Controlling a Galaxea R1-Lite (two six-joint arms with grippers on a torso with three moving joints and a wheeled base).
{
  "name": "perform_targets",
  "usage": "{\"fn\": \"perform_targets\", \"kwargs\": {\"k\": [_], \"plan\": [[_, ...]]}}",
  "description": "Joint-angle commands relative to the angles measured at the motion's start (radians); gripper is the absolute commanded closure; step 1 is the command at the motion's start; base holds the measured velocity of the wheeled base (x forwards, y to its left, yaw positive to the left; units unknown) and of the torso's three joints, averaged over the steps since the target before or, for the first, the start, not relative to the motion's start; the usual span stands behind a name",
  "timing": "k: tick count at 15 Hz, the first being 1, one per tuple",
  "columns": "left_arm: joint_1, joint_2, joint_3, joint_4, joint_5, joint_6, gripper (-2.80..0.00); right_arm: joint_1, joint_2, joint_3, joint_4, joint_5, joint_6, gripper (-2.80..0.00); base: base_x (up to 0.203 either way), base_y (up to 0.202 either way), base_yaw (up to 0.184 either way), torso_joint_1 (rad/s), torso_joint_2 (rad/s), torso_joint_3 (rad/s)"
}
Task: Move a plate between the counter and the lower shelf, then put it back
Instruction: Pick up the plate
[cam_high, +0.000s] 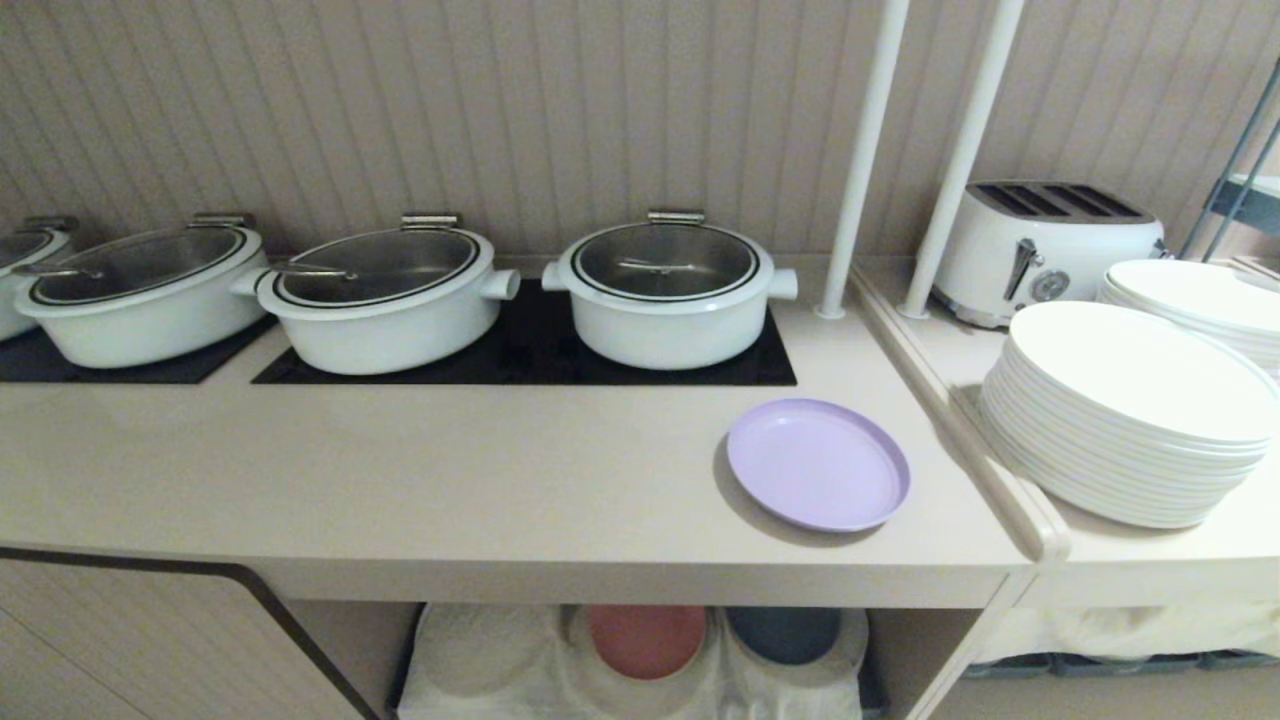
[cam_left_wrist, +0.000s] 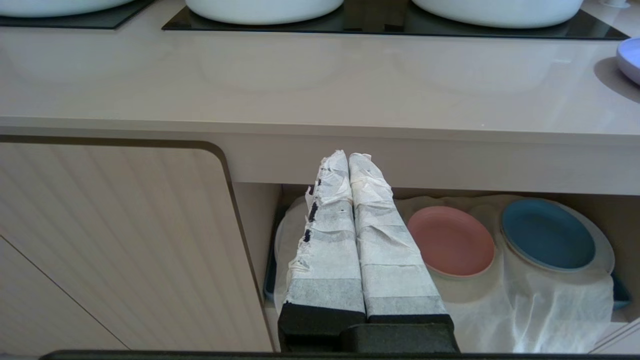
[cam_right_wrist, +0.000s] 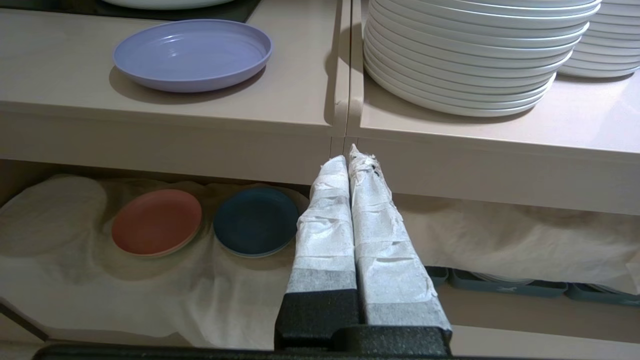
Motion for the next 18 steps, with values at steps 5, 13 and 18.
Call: {"fn": "perform_targets", "kwargs": {"k": [5,13,18], "plan": [[0.0,0.001,0.0,0.0,0.0,0.0,0.0,0.0,0.0,0.0,0.0,0.0,0.0,0.0,0.0,0.0,0.0,0.0,0.0,0.0],[0.0,0.001,0.0,0.0,0.0,0.0,0.0,0.0,0.0,0.0,-0.001,0.0,-0.001,0.0,0.0,0.0,0.0,0.0,0.0,0.0],[0.0,0.001,0.0,0.0,0.0,0.0,0.0,0.0,0.001,0.0,0.0,0.0,-0.003,0.0,0.0,0.0,0.0,0.0,0.0,0.0]]}}
